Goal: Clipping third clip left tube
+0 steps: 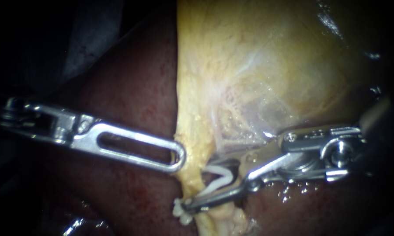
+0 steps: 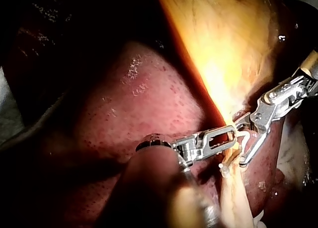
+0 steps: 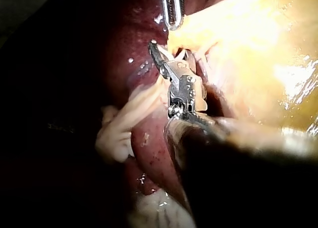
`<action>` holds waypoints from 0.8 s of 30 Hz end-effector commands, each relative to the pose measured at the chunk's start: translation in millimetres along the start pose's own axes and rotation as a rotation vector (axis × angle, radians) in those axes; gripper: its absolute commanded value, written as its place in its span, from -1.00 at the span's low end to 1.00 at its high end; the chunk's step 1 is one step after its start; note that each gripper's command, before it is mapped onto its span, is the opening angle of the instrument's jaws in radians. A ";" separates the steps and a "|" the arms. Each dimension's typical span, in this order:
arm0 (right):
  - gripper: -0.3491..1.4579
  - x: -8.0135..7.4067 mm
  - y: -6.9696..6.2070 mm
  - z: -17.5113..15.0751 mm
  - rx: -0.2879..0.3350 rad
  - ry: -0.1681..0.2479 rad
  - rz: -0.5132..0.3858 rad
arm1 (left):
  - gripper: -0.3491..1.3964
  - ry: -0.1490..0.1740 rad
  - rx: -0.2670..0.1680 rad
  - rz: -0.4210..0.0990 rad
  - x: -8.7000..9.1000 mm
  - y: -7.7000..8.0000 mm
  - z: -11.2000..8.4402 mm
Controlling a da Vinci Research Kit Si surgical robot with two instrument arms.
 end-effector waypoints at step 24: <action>-0.07 2.1 -0.1 0.0 0.002 0.004 0.010 | -1.00 -0.001 -0.001 0.000 0.0 0.0 0.2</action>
